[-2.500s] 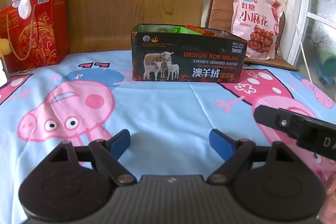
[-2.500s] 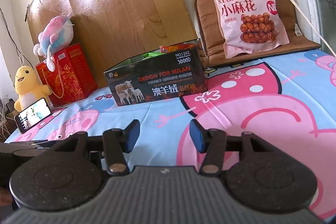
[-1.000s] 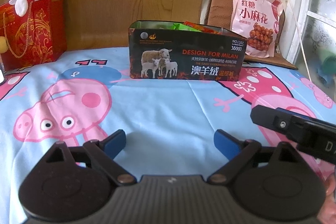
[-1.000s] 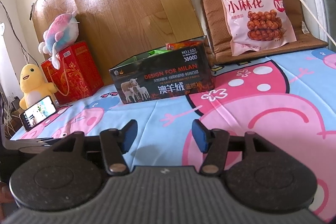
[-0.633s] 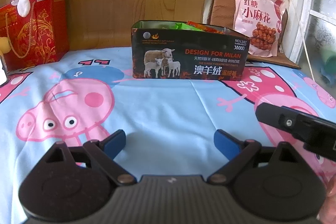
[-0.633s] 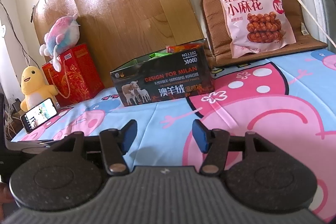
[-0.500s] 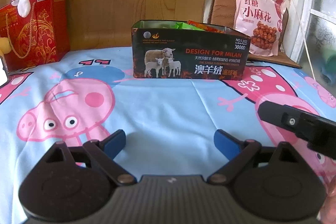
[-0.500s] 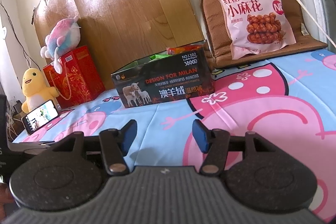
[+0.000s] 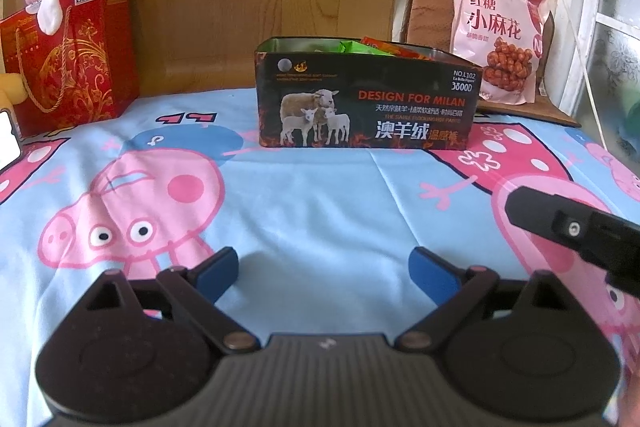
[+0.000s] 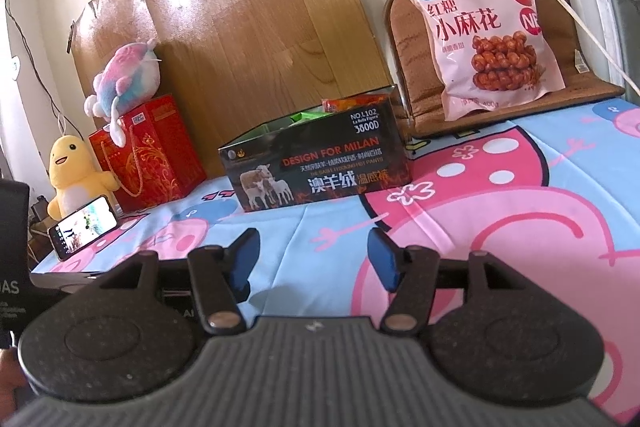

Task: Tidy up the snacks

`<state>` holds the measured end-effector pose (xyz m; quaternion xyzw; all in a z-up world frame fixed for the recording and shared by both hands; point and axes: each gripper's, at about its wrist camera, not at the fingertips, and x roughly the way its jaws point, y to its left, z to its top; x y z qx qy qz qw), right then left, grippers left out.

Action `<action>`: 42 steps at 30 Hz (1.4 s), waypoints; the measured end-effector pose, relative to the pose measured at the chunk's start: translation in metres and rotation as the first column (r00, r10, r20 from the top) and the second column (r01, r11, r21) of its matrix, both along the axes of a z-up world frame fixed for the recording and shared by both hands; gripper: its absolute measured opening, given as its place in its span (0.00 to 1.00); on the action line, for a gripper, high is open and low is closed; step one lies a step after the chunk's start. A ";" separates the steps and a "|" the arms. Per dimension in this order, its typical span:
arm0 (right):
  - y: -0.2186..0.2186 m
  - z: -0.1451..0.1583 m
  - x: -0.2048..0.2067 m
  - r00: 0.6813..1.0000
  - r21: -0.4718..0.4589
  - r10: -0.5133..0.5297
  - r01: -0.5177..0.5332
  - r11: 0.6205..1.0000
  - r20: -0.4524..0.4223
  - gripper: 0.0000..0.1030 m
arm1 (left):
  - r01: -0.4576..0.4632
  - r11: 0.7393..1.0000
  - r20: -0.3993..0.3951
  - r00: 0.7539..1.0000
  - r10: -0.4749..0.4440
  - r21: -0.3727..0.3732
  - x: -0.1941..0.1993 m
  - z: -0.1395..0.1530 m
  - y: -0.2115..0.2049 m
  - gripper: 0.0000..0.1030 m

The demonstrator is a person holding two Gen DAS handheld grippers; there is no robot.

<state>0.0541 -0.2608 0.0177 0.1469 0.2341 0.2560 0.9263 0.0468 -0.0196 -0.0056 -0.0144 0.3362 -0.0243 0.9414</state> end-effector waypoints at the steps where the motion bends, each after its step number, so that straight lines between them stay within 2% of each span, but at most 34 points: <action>1: 0.000 0.000 0.000 1.000 -0.001 0.000 0.000 1.000 -0.001 0.61 | -0.001 1.000 0.000 1.000 0.001 -0.001 0.000 0.000 0.000 0.95; 7: 0.001 0.000 0.001 1.000 -0.009 -0.002 0.002 1.000 -0.005 0.61 | -0.004 1.000 -0.005 1.000 0.004 -0.006 0.000 0.000 0.001 1.00; 35: 0.006 -0.001 0.003 1.000 -0.034 0.010 -0.011 0.999 -0.026 0.64 | -0.014 0.999 -0.001 1.000 0.014 0.032 -0.001 0.000 -0.003 1.00; 42: 0.007 -0.001 0.003 1.000 -0.036 0.008 -0.009 0.999 -0.027 0.64 | -0.042 0.999 -0.002 0.999 0.042 0.026 -0.001 0.002 0.001 1.00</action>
